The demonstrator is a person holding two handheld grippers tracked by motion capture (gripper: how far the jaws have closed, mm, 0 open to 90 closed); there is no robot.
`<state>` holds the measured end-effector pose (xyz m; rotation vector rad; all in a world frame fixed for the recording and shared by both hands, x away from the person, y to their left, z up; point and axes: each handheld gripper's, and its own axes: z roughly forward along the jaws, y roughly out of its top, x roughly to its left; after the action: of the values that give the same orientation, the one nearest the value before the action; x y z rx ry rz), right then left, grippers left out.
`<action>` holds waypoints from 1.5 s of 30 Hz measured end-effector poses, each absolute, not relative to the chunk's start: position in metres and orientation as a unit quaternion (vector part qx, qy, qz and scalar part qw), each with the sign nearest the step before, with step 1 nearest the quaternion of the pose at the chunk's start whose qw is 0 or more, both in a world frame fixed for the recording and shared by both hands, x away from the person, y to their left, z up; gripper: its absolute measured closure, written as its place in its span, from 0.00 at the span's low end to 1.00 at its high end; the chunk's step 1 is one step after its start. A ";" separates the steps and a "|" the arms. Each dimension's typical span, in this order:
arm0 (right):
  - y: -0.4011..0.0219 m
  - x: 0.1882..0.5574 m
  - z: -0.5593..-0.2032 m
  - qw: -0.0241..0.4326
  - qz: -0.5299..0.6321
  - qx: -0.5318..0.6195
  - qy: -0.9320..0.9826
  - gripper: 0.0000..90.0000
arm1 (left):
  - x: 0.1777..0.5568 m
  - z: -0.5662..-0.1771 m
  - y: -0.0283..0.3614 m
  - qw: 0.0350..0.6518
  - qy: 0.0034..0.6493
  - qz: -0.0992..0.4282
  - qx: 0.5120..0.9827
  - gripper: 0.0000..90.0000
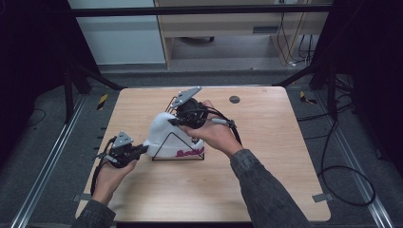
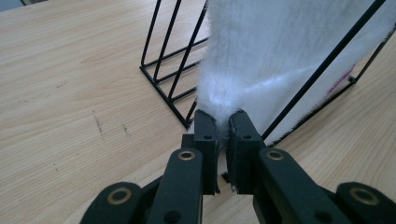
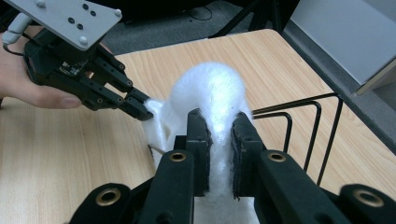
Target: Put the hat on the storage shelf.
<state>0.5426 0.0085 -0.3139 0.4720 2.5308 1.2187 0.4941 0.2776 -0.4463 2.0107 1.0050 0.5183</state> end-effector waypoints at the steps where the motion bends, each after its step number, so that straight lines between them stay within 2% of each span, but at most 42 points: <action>1: 0.009 0.542 -0.314 0.146 0.423 0.164 0.879 0.90 | 0.494 -0.446 0.278 0.405 0.399 0.205 0.797 0.93; 22: 0.009 0.540 -0.315 0.141 0.419 0.163 0.882 0.86 | 0.493 -0.451 0.280 0.396 0.400 0.203 0.802 0.93; 32: 0.006 0.539 -0.314 0.142 0.420 0.163 0.881 0.80 | 0.491 -0.453 0.283 0.389 0.402 0.207 0.803 0.90; 36: 0.005 0.538 -0.314 0.140 0.421 0.167 0.880 0.73 | 0.489 -0.451 0.287 0.394 0.408 0.215 0.795 0.84; 40: 0.002 0.537 -0.314 0.142 0.424 0.172 0.878 0.64 | 0.487 -0.447 0.290 0.397 0.416 0.229 0.786 0.69; 41: 0.000 0.536 -0.314 0.143 0.424 0.175 0.877 0.60 | 0.486 -0.445 0.291 0.395 0.421 0.235 0.782 0.59; 45: -0.004 0.535 -0.312 0.142 0.432 0.181 0.872 0.54 | 0.485 -0.444 0.293 0.396 0.425 0.239 0.778 0.42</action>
<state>0.5348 -0.0040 -0.3125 0.5237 2.5161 1.2475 0.4848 0.2934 -0.4435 1.9728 1.0773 0.6068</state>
